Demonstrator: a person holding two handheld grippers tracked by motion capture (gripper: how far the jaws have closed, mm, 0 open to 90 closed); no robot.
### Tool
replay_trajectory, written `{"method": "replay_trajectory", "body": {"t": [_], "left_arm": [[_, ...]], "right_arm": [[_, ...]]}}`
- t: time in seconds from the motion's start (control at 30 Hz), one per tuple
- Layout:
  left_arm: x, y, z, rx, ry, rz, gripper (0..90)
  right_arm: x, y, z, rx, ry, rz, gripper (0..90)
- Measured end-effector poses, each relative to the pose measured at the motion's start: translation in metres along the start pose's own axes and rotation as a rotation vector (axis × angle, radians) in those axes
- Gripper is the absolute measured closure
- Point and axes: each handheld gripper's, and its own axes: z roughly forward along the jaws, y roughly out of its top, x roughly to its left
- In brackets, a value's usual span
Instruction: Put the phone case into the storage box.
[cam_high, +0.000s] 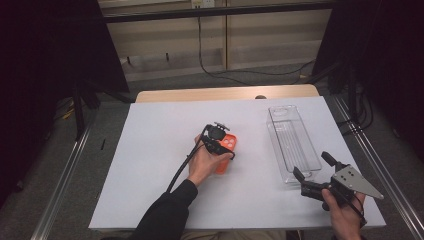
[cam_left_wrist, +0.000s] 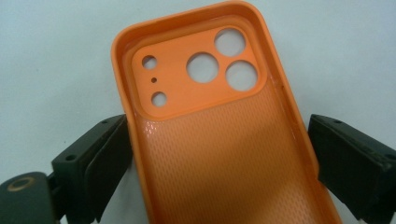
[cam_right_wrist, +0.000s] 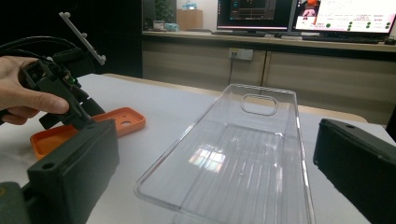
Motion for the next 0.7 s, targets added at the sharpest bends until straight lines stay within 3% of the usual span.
{"method": "replay_trajectory", "body": {"t": [0.27, 0.7], "left_arm": [[0.0034, 0.0014, -0.0045, 0.037, -0.02, 0.032, 11.3], [0.0075, -0.0039, -0.0094, 0.004, -0.046, 0.03, 13.8]], "right_arm": [[0.0004, -0.0004, 0.0002, 0.005, 0.003, 0.003, 0.0], [0.0005, -0.0007, 0.0011, 0.008, 0.003, -0.003, 0.0]]}}
